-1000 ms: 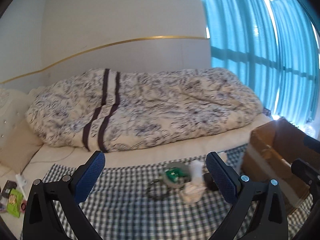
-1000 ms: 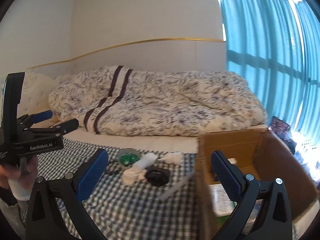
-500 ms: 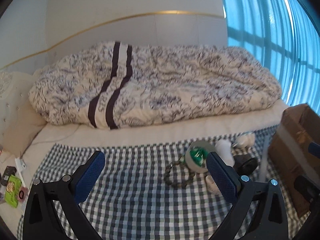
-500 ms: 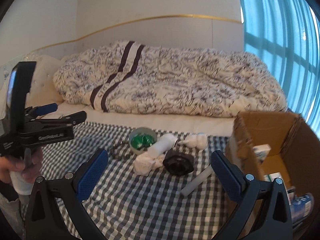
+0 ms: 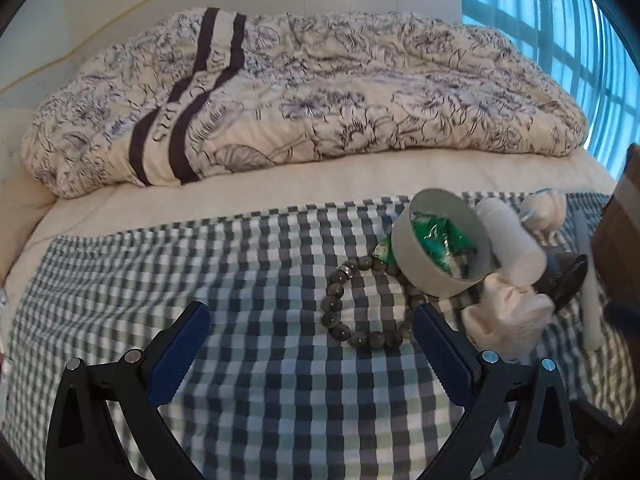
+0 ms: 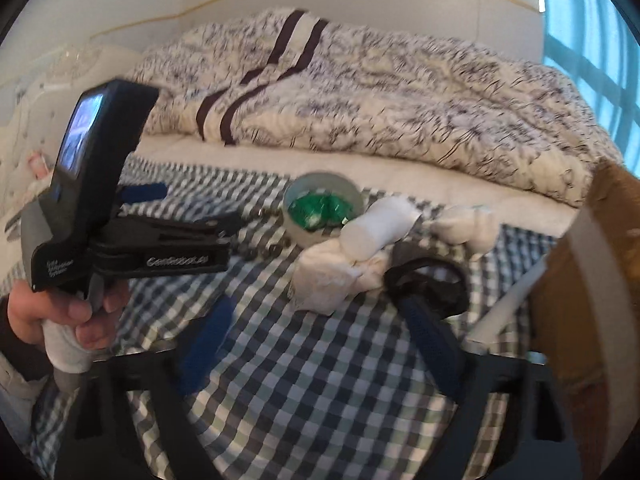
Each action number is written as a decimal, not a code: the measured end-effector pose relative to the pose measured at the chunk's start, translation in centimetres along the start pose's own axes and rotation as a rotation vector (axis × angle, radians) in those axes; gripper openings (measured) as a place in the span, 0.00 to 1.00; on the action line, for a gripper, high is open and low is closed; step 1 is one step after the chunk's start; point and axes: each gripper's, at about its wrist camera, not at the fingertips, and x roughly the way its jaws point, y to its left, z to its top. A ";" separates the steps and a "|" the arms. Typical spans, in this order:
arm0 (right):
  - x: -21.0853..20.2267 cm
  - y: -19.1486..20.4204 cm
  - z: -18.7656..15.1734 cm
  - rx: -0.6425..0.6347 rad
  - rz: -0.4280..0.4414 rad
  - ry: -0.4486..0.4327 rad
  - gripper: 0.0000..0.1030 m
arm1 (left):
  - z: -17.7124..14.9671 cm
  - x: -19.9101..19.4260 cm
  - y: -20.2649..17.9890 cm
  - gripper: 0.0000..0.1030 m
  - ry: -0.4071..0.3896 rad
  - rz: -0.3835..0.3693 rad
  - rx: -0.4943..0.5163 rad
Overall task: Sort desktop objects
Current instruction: 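Grasp the white lace cloth with the right tool while the left tool grasps the bead bracelet, then carry the cloth and bracelet to the cardboard box and release both, then move both tools back toward the tape roll and black ring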
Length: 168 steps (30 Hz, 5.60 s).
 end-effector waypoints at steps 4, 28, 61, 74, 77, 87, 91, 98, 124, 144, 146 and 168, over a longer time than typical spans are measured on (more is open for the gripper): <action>1.7 -0.1 0.0 0.004 -0.017 0.011 0.63 | -0.4 1.6 -0.6 1.00 0.015 -0.041 0.019; 5.9 -1.4 0.6 0.072 -0.063 0.068 0.19 | -0.5 3.9 -2.8 0.24 0.054 -0.175 0.074; -3.7 -0.6 2.0 0.052 -0.023 -0.298 0.13 | -0.5 4.8 -0.4 0.68 0.094 -0.115 -0.036; -6.7 -0.1 2.3 0.040 -0.066 -0.339 0.13 | -0.5 1.8 -1.3 0.10 0.013 -0.081 0.025; -7.8 0.0 2.5 0.038 -0.085 -0.355 0.13 | 0.0 0.0 -1.1 0.10 -0.024 -0.083 0.018; -11.9 0.5 2.7 0.040 -0.127 -0.403 0.13 | 1.2 -8.1 -1.0 0.10 -0.180 -0.091 0.004; -13.7 0.9 2.7 0.033 -0.141 -0.421 0.13 | 1.6 -11.0 -0.7 0.10 -0.226 -0.104 -0.007; -18.2 0.3 2.4 0.040 -0.173 -0.474 0.13 | 2.5 -16.5 -1.5 0.10 -0.318 -0.130 -0.013; -28.9 -14.1 -2.9 0.218 -0.440 -0.423 0.13 | 7.0 -25.4 -22.1 0.10 -0.427 -0.511 0.228; -27.2 -19.8 -6.1 0.329 -0.418 -0.300 0.66 | 7.0 -20.1 -29.9 0.18 -0.204 -0.541 0.270; -27.7 -19.4 -6.1 0.324 -0.428 -0.315 0.66 | 7.1 -20.3 -29.3 0.21 -0.212 -0.538 0.260; -24.2 -9.3 -0.5 0.217 -0.294 -0.398 0.81 | 6.9 -23.6 -10.4 0.91 -0.417 -0.213 0.076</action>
